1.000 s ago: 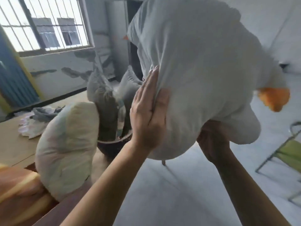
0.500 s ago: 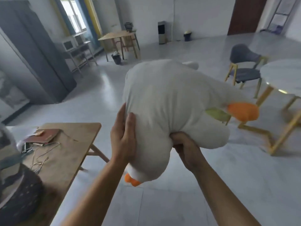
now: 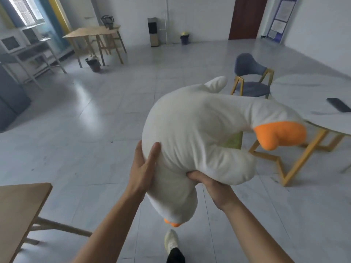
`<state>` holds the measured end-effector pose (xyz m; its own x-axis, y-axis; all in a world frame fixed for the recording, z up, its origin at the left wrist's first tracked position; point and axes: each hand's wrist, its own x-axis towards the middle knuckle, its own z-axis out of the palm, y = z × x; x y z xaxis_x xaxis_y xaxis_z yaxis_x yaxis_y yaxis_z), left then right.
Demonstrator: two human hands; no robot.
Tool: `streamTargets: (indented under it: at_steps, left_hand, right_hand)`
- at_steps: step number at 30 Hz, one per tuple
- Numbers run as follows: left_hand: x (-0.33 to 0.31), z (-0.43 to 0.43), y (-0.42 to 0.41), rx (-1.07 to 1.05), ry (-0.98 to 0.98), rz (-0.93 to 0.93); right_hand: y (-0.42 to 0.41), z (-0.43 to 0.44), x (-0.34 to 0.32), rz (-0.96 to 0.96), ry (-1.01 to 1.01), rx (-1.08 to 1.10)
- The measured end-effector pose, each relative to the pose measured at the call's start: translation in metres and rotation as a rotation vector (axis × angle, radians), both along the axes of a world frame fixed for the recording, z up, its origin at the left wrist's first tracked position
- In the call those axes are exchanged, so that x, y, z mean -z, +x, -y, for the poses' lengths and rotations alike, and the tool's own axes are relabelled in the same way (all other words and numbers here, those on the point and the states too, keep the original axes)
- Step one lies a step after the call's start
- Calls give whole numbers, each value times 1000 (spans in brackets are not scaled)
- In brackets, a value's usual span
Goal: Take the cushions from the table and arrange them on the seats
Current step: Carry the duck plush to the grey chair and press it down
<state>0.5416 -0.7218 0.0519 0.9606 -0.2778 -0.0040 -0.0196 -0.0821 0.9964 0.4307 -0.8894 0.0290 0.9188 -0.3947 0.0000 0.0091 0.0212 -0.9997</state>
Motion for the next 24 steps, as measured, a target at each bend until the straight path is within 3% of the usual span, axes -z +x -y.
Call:
streamTargets:
  at_steps: [4, 12, 18, 24]
  left_hand:
    - [1, 60, 94, 8, -83, -31]
    - [-29, 177, 268, 122, -158, 60]
    - [6, 270, 378, 245, -102, 153]
    - [19, 379, 520, 280, -2, 164]
  right_hand:
    - [93, 52, -11, 1, -52, 48]
    - [254, 146, -35, 100, 46, 353]
    - [353, 218, 0, 69, 61, 482]
    - [496, 314, 24, 43, 223, 590]
